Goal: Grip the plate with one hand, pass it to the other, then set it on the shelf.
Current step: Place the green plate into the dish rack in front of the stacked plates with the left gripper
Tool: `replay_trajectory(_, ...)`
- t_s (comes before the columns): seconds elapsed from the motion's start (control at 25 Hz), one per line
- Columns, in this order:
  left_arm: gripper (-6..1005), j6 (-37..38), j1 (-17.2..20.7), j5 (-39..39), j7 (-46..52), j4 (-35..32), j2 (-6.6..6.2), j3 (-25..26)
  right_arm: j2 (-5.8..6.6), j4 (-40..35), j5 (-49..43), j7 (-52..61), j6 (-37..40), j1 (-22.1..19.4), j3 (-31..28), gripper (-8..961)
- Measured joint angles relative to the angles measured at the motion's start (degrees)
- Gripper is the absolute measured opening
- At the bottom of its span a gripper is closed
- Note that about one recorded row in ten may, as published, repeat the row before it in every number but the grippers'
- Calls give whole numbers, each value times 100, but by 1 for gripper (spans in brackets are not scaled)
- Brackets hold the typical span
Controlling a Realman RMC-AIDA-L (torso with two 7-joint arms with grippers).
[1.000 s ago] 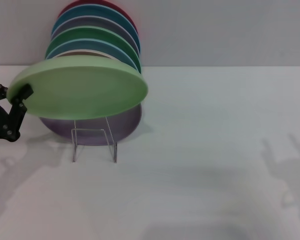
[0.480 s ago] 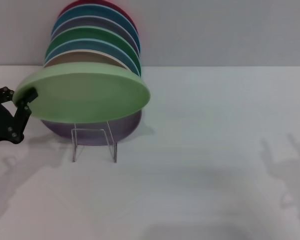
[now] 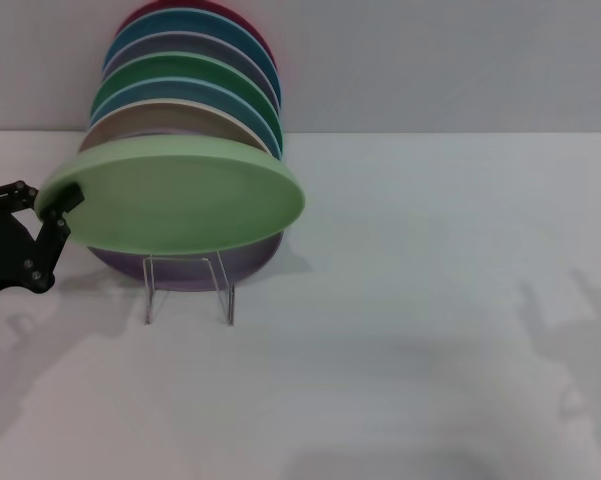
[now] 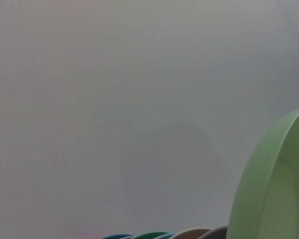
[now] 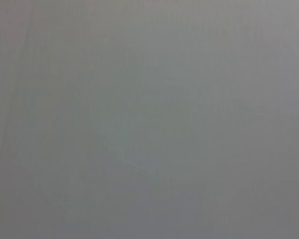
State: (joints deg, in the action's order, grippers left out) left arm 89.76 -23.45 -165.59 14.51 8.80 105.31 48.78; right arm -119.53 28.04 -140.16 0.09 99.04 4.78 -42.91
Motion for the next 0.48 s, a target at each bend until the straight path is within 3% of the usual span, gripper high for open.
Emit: replay_trajectory(0.48,135,-24,-145,0,-7,-354,126,-59,0,0,3,0,-11,-7,-6,677)
